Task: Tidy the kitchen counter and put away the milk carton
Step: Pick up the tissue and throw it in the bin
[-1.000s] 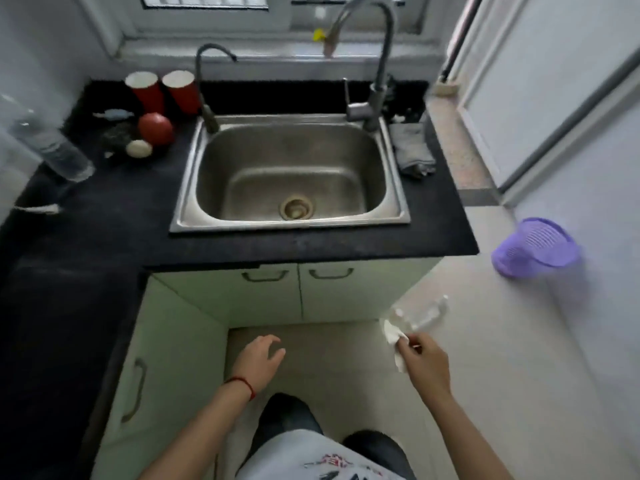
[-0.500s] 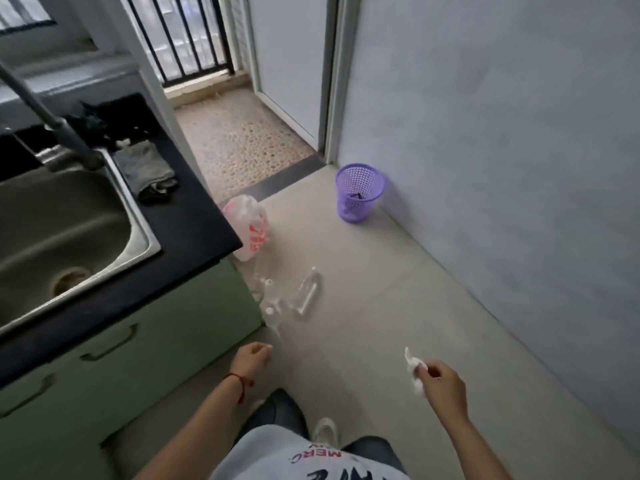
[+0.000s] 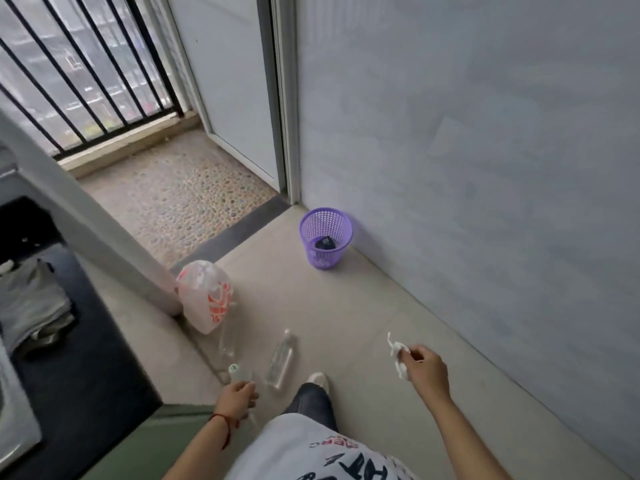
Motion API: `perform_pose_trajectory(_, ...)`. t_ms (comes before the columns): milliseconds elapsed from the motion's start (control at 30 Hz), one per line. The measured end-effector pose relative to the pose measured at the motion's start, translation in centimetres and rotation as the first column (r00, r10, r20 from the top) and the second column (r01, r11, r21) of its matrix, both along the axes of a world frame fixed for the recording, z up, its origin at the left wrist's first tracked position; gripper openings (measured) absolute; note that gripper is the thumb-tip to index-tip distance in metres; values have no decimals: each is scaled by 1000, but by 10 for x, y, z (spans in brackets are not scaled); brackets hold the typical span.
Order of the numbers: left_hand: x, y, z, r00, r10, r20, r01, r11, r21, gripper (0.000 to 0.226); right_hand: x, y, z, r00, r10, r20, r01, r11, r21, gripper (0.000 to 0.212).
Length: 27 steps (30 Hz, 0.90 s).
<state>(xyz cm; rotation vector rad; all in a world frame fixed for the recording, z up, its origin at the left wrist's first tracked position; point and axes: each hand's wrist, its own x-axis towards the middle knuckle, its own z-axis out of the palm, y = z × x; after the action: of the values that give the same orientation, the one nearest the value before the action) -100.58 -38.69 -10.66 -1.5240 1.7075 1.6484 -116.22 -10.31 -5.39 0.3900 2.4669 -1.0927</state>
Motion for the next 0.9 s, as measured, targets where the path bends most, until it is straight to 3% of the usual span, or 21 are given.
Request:
perform_pose_trajectory(333, -237, -59, 38, 980, -147, -134, 141, 989, -54, 8, -136, -14, -4, 990, -105, 89, 103, 994, 30, 30)
perform_pose_trajectory(500, -328, -86, 38, 976, -145, -162, 132, 987, -90, 12, -212, -33, -19, 984, -121, 133, 115, 992, 46, 33)
perform_pose_trajectory(900, -416, -155, 23, 997, -70, -36, 65, 990, -123, 28, -387, -136, -5, 989, 55, 135, -62, 997, 44, 39)
